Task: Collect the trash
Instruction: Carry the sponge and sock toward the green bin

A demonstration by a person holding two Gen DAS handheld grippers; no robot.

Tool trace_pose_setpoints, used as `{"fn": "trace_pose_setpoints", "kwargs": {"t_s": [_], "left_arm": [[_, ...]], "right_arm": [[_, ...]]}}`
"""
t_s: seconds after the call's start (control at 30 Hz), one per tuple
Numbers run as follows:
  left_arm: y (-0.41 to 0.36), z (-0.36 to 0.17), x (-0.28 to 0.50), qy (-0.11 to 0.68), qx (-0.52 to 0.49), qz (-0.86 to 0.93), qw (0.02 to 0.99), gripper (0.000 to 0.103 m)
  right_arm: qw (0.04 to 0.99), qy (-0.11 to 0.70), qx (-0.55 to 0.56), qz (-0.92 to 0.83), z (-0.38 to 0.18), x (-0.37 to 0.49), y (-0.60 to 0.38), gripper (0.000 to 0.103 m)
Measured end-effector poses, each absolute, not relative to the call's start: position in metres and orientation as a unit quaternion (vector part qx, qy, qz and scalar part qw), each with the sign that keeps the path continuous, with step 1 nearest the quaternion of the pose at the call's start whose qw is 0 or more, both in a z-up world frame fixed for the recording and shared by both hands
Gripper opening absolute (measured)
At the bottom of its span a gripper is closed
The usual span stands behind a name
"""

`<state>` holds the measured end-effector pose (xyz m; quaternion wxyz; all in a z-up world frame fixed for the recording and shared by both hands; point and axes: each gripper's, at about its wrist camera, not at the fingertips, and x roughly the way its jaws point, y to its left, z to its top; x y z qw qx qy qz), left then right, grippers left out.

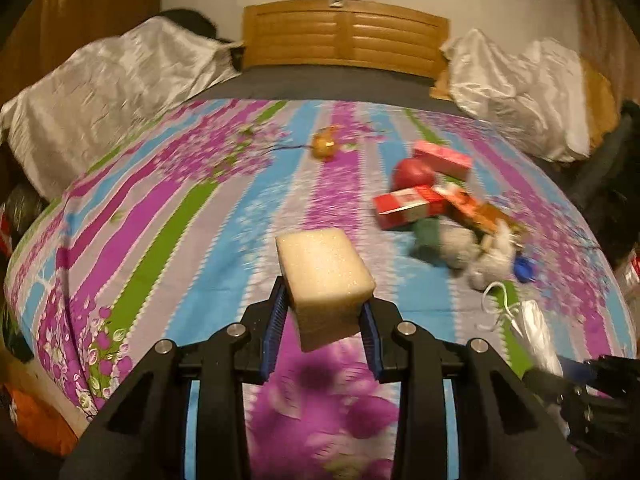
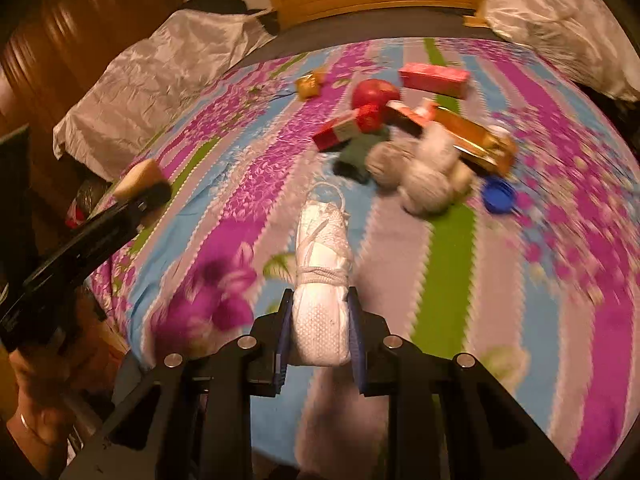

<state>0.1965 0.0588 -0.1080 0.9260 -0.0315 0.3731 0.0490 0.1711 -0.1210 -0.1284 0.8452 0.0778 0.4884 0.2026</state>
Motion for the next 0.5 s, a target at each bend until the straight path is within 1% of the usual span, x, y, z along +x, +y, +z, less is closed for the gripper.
{"fn": "trace_pose_setpoints", "kwargs": {"t_s": [0.3,0.5], "left_arm": [[-0.013,-0.085,0.175,0.362,0.006,-0.010,0.932,0.032],[-0.057,-0.064,0.169,0.339,0.027,-0.047,0.939,0.032]], "right_arm": [[0.885,0.425,0.092,0.169,-0.073,0.134,-0.161,0.027],[0.909,0.381,0.104,0.132,-0.042,0.121,-0.199,0.026]]}}
